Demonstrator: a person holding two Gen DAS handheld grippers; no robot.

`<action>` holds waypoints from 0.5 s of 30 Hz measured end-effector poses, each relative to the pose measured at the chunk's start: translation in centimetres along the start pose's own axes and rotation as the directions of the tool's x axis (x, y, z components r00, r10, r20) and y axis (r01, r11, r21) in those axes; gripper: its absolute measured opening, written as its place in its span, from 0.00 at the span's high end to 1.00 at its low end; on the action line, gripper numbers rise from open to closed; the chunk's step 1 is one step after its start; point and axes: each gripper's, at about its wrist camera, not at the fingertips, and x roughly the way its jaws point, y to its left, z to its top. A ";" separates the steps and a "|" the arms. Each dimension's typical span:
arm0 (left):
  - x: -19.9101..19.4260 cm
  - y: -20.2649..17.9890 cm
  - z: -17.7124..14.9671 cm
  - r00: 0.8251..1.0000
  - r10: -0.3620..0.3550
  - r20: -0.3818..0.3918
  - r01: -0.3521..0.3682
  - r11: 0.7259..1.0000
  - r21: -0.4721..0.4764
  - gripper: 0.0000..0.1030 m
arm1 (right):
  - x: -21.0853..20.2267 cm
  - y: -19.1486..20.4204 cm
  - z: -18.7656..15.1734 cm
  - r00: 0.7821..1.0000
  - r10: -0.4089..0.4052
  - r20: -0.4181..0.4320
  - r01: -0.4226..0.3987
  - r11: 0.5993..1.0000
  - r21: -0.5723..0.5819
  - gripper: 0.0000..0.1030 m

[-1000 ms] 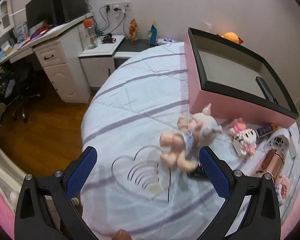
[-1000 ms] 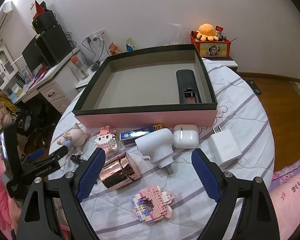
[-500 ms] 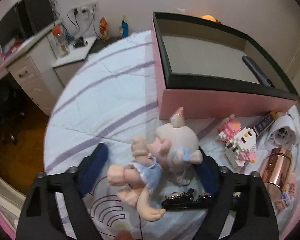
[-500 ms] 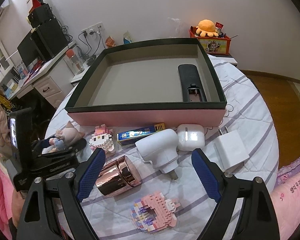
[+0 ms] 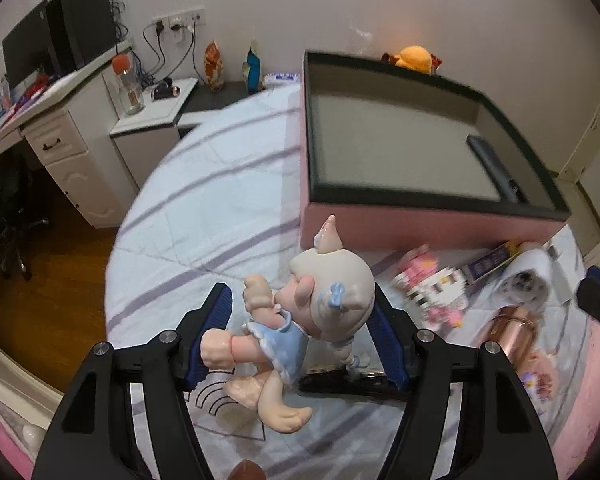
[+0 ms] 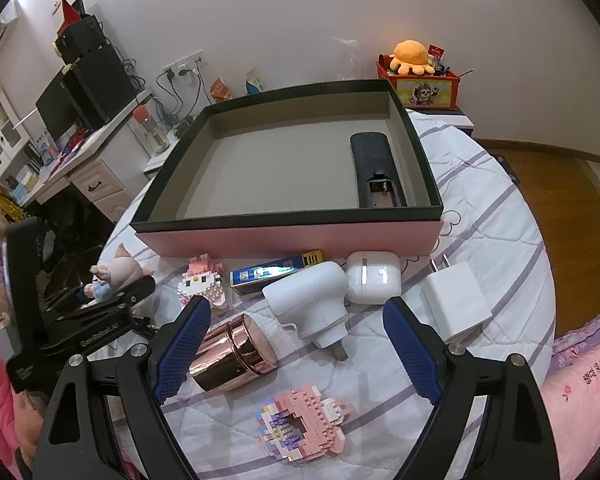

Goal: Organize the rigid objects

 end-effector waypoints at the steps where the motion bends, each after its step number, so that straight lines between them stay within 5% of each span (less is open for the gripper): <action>1: -0.7 -0.2 0.3 1.000 -0.002 0.012 0.002 1.000 -0.001 0.34 | -0.1 -0.1 0.0 1.000 0.003 0.004 -0.003 1.000 0.000 0.13; 9: -4.4 -2.5 4.9 0.992 -0.031 0.122 0.029 0.999 0.023 0.34 | -1.0 -1.4 1.0 0.999 0.016 0.038 -0.016 1.000 0.015 0.13; 15: -1.2 -5.5 9.9 0.989 -0.074 0.131 0.069 0.997 0.041 0.34 | -1.0 -3.2 1.8 0.998 0.004 0.059 -0.007 0.999 0.050 0.13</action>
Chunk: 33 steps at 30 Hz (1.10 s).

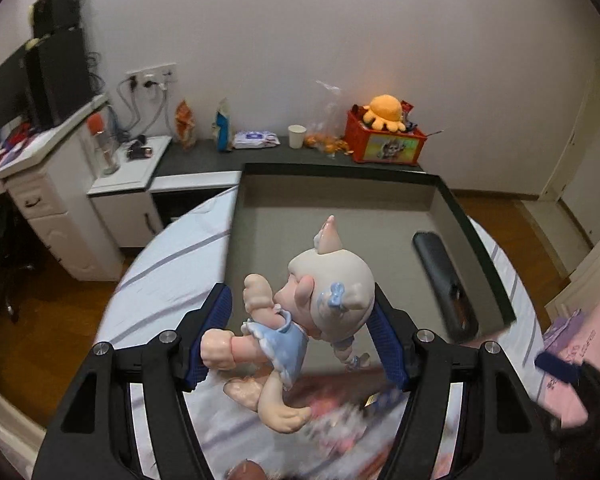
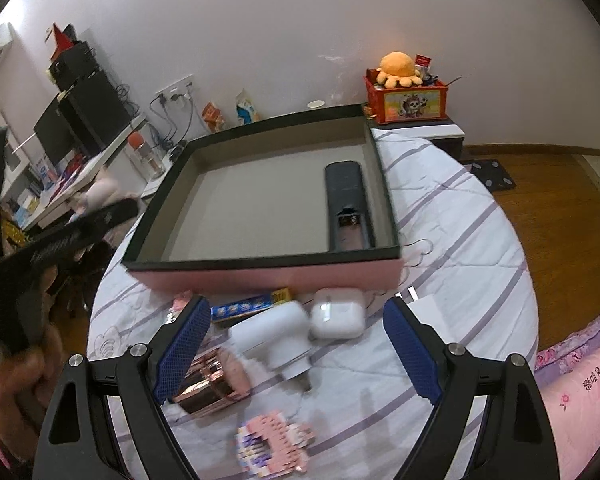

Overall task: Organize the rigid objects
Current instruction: 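Carry the doll into the pink box and open the left tool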

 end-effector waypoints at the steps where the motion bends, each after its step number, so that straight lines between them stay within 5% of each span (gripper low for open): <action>1: 1.4 -0.6 0.5 1.000 -0.008 -0.010 0.008 1.000 0.002 0.34 | 0.1 -0.5 0.1 1.000 -0.004 0.000 0.004 1.000 0.009 0.13; 10: 9.1 -1.9 0.6 0.992 0.002 -0.126 -0.003 1.000 -0.007 0.35 | 1.6 -3.6 1.1 0.999 -0.045 -0.025 0.046 0.997 0.069 0.13; 16: 9.6 -1.7 0.2 0.989 0.060 -0.137 -0.060 0.998 -0.001 0.11 | 2.4 -3.6 1.1 0.998 -0.037 -0.041 0.040 0.997 0.069 0.13; 19: 8.6 -1.6 0.2 0.990 0.075 -0.121 -0.075 0.997 0.003 0.00 | 2.1 -3.4 1.0 0.999 -0.032 -0.037 0.034 0.998 0.059 0.13; 33: -3.4 -0.3 -3.8 0.991 0.133 0.003 -0.133 0.991 -0.026 0.00 | -2.4 -2.9 -1.1 0.999 -0.023 0.038 0.022 0.999 0.034 0.13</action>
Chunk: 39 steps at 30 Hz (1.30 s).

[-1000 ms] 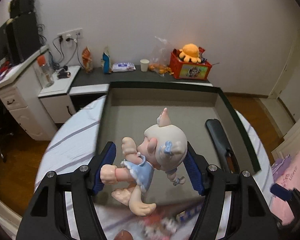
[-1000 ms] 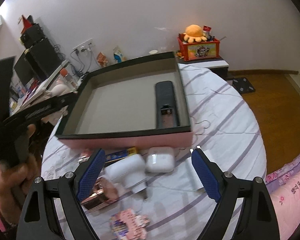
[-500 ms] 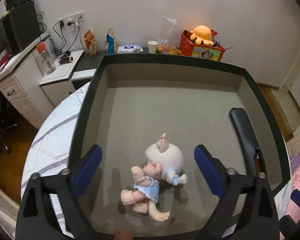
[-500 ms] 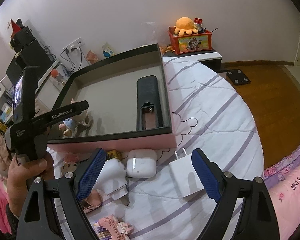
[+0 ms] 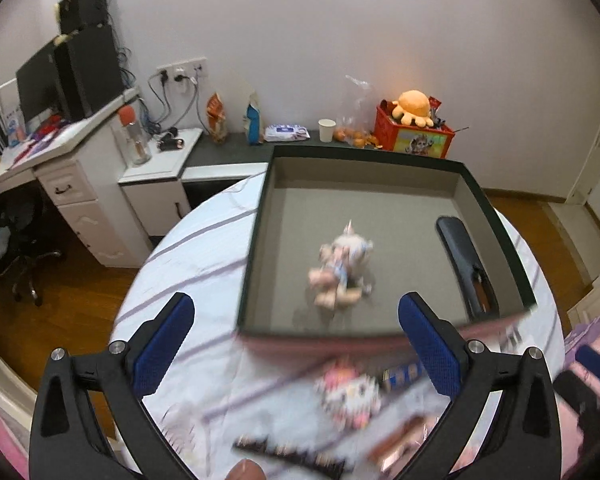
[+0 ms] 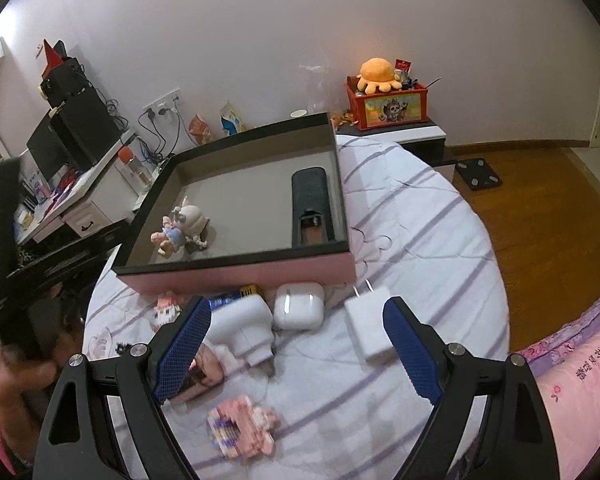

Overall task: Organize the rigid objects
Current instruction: 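Carry the doll into the pink box and open the left tool, then grasp the pink block figure with the right tool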

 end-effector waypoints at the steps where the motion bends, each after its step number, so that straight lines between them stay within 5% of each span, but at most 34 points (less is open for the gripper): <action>1: -1.1 0.1 -1.0 1.000 0.008 0.003 -0.008 1.000 0.004 0.00 | -0.3 -0.3 -0.4 1.000 -0.002 -0.001 0.002 1.000 0.008 0.13; 14: -5.5 -0.3 -10.6 0.997 0.006 -0.083 -0.008 1.000 -0.025 0.00 | -2.6 -0.7 -5.0 0.999 -0.001 -0.039 0.001 1.000 0.004 0.13; 23: -7.0 -0.2 -11.5 0.998 0.008 -0.057 -0.009 1.000 -0.015 0.00 | -2.5 0.8 -6.2 0.998 0.015 -0.068 -0.019 0.998 -0.063 0.13; 39: -4.2 2.3 -12.6 0.992 0.023 -0.126 -0.030 0.998 -0.049 0.00 | 4.8 4.8 -9.3 0.977 -0.029 -0.213 -0.032 0.961 -0.276 0.15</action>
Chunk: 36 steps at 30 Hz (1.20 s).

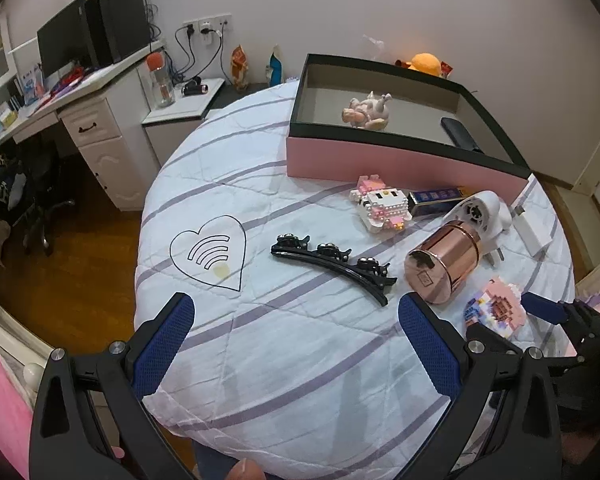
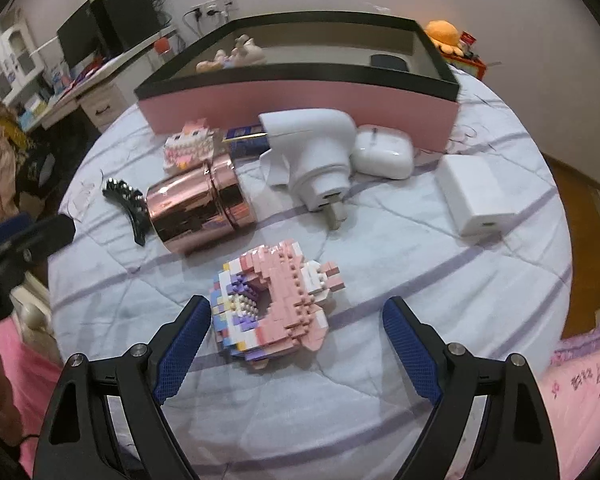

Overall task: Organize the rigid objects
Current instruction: 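Grasp the pink block figure with the right tool, then carry the pink block figure into the box and release it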

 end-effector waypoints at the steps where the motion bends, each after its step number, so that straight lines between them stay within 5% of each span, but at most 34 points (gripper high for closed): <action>1: 0.2 0.0 0.0 1.000 -0.002 -0.003 0.002 1.000 0.000 0.00 | 0.1 0.2 0.0 1.000 -0.010 0.006 0.010 1.000 -0.012 0.20; 3: 0.5 0.0 0.1 1.000 -0.003 -0.009 0.003 1.000 0.001 0.00 | 0.0 0.4 0.0 0.999 -0.027 0.020 0.028 0.999 -0.032 0.43; 17: 0.7 -0.4 1.9 1.000 -0.023 0.017 0.023 1.000 0.011 0.00 | -3.3 0.1 1.6 0.997 0.015 0.077 -0.012 0.999 -0.032 0.43; 25: 0.2 -0.7 7.5 0.992 -0.024 0.123 0.024 1.000 0.001 0.00 | -6.7 -0.8 7.9 0.978 0.012 0.208 0.000 0.998 -0.058 0.43; 36: 4.3 -0.6 12.5 0.991 -0.006 0.135 0.008 1.000 -0.014 0.00 | 2.0 -3.1 17.8 0.989 0.013 0.147 -0.014 1.000 0.006 0.43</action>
